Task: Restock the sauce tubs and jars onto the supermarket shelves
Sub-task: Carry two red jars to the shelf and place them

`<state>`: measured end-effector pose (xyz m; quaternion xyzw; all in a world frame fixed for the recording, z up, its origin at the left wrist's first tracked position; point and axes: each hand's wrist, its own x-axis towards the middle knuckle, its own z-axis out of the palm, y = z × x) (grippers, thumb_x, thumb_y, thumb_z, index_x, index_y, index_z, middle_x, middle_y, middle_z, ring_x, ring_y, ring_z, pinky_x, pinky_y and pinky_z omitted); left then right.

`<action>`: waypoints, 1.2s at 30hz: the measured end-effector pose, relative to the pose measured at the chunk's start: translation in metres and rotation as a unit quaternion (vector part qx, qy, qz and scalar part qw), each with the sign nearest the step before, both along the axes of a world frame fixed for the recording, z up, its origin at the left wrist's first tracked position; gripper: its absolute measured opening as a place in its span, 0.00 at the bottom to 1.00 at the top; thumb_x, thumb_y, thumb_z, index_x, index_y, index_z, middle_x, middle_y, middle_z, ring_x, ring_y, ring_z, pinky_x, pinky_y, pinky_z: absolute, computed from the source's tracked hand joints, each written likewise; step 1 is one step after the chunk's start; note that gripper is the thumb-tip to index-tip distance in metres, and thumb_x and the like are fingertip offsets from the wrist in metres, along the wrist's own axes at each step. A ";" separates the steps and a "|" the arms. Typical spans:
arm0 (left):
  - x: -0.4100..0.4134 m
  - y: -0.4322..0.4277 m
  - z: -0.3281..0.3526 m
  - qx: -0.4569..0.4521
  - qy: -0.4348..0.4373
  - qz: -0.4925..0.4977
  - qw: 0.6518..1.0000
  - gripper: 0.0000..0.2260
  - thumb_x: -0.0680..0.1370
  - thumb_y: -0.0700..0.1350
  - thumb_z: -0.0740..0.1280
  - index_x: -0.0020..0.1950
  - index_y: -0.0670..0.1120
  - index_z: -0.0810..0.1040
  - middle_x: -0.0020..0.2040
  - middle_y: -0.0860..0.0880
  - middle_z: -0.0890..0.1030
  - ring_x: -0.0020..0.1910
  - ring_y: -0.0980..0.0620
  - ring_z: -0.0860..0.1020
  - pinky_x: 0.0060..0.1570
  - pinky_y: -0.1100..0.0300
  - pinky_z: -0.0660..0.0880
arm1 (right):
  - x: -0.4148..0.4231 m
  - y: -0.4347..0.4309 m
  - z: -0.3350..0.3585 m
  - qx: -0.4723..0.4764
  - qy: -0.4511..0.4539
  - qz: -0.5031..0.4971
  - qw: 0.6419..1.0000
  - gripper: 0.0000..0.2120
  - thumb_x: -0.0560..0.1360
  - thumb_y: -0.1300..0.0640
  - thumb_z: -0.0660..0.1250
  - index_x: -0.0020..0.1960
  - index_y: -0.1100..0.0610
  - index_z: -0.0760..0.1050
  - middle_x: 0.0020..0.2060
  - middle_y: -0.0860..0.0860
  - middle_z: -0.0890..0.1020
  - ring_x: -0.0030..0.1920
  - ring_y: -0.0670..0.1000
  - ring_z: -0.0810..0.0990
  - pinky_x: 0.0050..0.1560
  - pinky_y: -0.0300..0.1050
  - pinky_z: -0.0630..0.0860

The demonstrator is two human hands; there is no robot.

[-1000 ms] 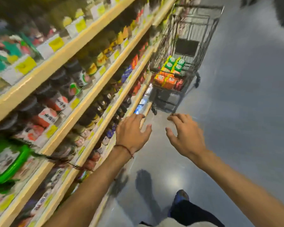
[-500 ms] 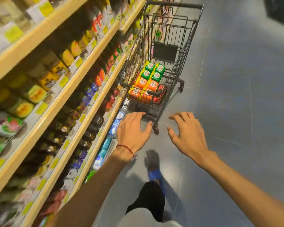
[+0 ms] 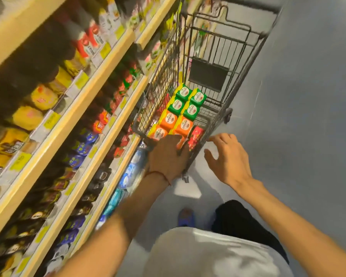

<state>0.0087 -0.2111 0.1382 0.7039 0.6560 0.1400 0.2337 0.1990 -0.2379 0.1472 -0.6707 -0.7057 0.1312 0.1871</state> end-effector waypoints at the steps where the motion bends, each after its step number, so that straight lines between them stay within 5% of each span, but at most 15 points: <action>1: 0.007 0.016 -0.003 -0.004 0.007 0.005 1.000 0.20 0.80 0.59 0.64 0.68 0.51 0.75 0.65 0.49 0.79 0.64 0.46 0.75 0.59 0.50 0.75 | 0.007 0.020 -0.004 -0.006 0.006 0.003 1.000 0.08 0.75 0.55 0.72 0.52 0.56 0.80 0.48 0.52 0.81 0.49 0.58 0.78 0.42 0.52 0.78; 9: 0.060 0.119 -0.037 -0.071 0.009 0.208 0.976 0.23 0.78 0.59 0.63 0.70 0.51 0.75 0.64 0.46 0.80 0.63 0.43 0.78 0.54 0.47 0.77 | 0.057 0.197 -0.040 -0.084 -0.009 0.148 0.985 0.15 0.77 0.51 0.69 0.61 0.55 0.81 0.54 0.55 0.82 0.57 0.60 0.78 0.52 0.53 0.76; 14: 0.086 0.141 -0.058 -0.139 -0.013 0.318 0.938 0.21 0.80 0.52 0.66 0.71 0.48 0.73 0.68 0.43 0.76 0.66 0.40 0.75 0.61 0.47 0.75 | 0.065 0.263 -0.056 -0.142 -0.031 0.254 0.956 0.17 0.76 0.52 0.69 0.62 0.59 0.79 0.56 0.59 0.81 0.59 0.62 0.77 0.52 0.56 0.77; 19: 0.088 0.150 -0.096 -0.203 -0.081 0.438 0.872 0.22 0.78 0.59 0.66 0.71 0.53 0.72 0.69 0.47 0.77 0.64 0.41 0.77 0.60 0.43 0.78 | 0.056 0.298 -0.092 -0.223 -0.066 0.334 0.913 0.18 0.76 0.50 0.67 0.63 0.58 0.79 0.56 0.58 0.81 0.57 0.62 0.77 0.52 0.56 0.78; 22: 0.084 0.151 -0.131 -0.221 -0.136 0.486 0.835 0.21 0.79 0.56 0.67 0.70 0.51 0.74 0.64 0.45 0.80 0.61 0.43 0.79 0.58 0.47 0.79 | 0.044 0.312 -0.121 -0.264 -0.102 0.362 0.888 0.20 0.76 0.48 0.65 0.62 0.58 0.78 0.57 0.59 0.81 0.59 0.63 0.77 0.53 0.58 0.78; 25: 0.081 0.155 -0.166 -0.244 -0.169 0.489 0.820 0.10 0.80 0.50 0.67 0.59 0.48 0.79 0.52 0.46 0.83 0.51 0.45 0.81 0.48 0.57 0.75 | 0.031 0.325 -0.150 -0.309 -0.129 0.359 0.871 0.20 0.77 0.48 0.67 0.66 0.57 0.77 0.61 0.59 0.79 0.63 0.63 0.75 0.57 0.57 0.77; 28: 0.083 0.156 -0.198 -0.269 -0.223 0.517 0.781 0.07 0.79 0.49 0.70 0.55 0.50 0.79 0.48 0.52 0.80 0.48 0.50 0.79 0.50 0.58 0.74 | 0.017 0.333 -0.183 -0.369 -0.158 0.351 0.846 0.23 0.78 0.47 0.67 0.69 0.56 0.74 0.66 0.59 0.76 0.69 0.62 0.72 0.63 0.57 0.74; 33: 0.092 0.163 -0.252 -0.310 -0.277 0.528 0.741 0.14 0.74 0.55 0.75 0.56 0.50 0.84 0.48 0.49 0.85 0.46 0.49 0.82 0.48 0.59 0.77 | 0.008 0.338 -0.252 -0.455 -0.181 0.317 0.812 0.28 0.76 0.44 0.67 0.71 0.57 0.69 0.64 0.63 0.77 0.64 0.66 0.77 0.63 0.58 0.75; 36: 0.092 0.171 -0.281 -0.332 -0.280 0.535 0.724 0.27 0.67 0.64 0.74 0.60 0.52 0.83 0.53 0.49 0.86 0.48 0.51 0.82 0.50 0.61 0.78 | 0.012 0.339 -0.303 -0.503 -0.195 0.308 0.784 0.39 0.66 0.30 0.62 0.69 0.53 0.68 0.61 0.59 0.79 0.60 0.65 0.80 0.61 0.59 0.78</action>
